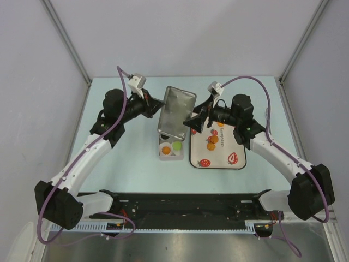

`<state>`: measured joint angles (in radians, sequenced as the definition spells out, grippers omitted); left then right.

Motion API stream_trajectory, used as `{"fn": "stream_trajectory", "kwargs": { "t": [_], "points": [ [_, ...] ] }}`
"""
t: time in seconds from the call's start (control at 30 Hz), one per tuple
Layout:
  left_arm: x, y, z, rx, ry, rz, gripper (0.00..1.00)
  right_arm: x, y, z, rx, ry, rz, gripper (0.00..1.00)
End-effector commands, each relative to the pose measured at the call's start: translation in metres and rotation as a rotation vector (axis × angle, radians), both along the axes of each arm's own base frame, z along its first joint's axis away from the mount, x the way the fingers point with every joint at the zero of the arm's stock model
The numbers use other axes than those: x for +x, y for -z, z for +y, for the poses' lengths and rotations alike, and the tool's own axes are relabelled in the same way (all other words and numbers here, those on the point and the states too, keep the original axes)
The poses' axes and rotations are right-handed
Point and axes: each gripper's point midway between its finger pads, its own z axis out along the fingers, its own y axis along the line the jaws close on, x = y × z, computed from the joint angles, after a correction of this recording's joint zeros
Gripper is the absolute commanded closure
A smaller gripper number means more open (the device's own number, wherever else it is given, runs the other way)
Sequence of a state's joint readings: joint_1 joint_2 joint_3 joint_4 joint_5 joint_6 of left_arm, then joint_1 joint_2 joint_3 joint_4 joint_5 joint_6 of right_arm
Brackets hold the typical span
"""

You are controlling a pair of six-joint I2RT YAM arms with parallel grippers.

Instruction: Pack the cookies

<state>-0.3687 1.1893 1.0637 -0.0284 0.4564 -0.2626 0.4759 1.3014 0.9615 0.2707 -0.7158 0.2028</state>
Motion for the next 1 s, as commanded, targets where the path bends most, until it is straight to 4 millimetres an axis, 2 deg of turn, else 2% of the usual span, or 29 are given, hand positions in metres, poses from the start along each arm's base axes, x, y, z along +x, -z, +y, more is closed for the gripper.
{"fn": "stream_trajectory", "kwargs": {
  "t": [0.0, 0.1, 0.2, 0.23, 0.33, 0.4, 0.43, 0.53, 0.6, 0.63, 0.7, 0.73, 0.77, 0.8, 0.83, 0.87, 0.9, 0.97],
  "points": [
    [-0.005, -0.029, -0.009, -0.100, 0.000, -0.095, 1.00, -0.004, -0.034, 0.012, 0.061, -0.043, -0.088, 0.03],
    [-0.008, -0.033, -0.015, -0.134, 0.009, -0.109, 1.00, -0.005, -0.029, 0.018, 0.051, -0.052, -0.088, 0.14],
    [-0.012, -0.032, -0.021, -0.135, 0.024, -0.108, 1.00, -0.002, -0.027, 0.019, 0.041, -0.051, -0.086, 0.32],
    [-0.012, -0.033, -0.021, -0.139, 0.021, -0.113, 1.00, -0.001, -0.026, 0.020, 0.031, -0.050, -0.099, 0.43],
    [-0.013, -0.037, -0.016, -0.148, -0.004, -0.125, 1.00, 0.000, -0.023, 0.019, 0.007, -0.042, -0.098, 0.60],
    [-0.015, -0.039, -0.015, -0.153, -0.007, -0.132, 1.00, -0.001, -0.018, 0.019, -0.013, -0.043, -0.105, 0.68],
    [-0.017, -0.043, -0.014, -0.158, -0.007, -0.143, 1.00, -0.002, -0.018, 0.019, -0.019, -0.044, -0.108, 0.79],
    [-0.020, -0.044, -0.014, -0.159, 0.001, -0.140, 1.00, -0.001, -0.015, 0.018, -0.043, -0.030, -0.124, 1.00],
    [-0.020, -0.048, -0.011, -0.146, -0.011, -0.153, 0.98, 0.004, -0.017, 0.013, -0.071, 0.007, -0.161, 1.00],
    [-0.022, -0.049, -0.008, -0.137, -0.018, -0.156, 0.88, 0.005, -0.019, 0.011, -0.085, 0.020, -0.178, 1.00],
    [-0.025, -0.055, -0.004, -0.130, -0.017, -0.175, 0.77, 0.011, -0.016, 0.002, -0.147, 0.067, -0.215, 1.00],
    [-0.029, -0.059, -0.001, -0.132, 0.001, -0.187, 0.64, 0.014, -0.022, -0.001, -0.163, 0.084, -0.242, 1.00],
    [-0.033, -0.063, 0.002, -0.136, 0.011, -0.195, 0.57, 0.015, -0.016, -0.006, -0.203, 0.093, -0.239, 1.00],
    [-0.035, -0.071, 0.005, -0.139, 0.016, -0.210, 0.49, 0.020, -0.019, -0.011, -0.229, 0.131, -0.264, 1.00],
    [-0.034, -0.070, 0.011, -0.126, 0.014, -0.197, 0.38, 0.022, -0.015, -0.018, -0.284, 0.143, -0.297, 1.00],
    [-0.038, -0.074, 0.011, -0.114, 0.039, -0.204, 0.35, 0.024, -0.016, -0.023, -0.311, 0.159, -0.322, 1.00],
    [-0.040, -0.086, 0.015, -0.095, 0.046, -0.241, 0.33, 0.028, -0.020, -0.032, -0.345, 0.204, -0.354, 1.00],
    [-0.040, -0.083, 0.024, -0.051, 0.051, -0.215, 0.29, 0.032, -0.025, -0.045, -0.434, 0.233, -0.444, 1.00]
  ]
}}
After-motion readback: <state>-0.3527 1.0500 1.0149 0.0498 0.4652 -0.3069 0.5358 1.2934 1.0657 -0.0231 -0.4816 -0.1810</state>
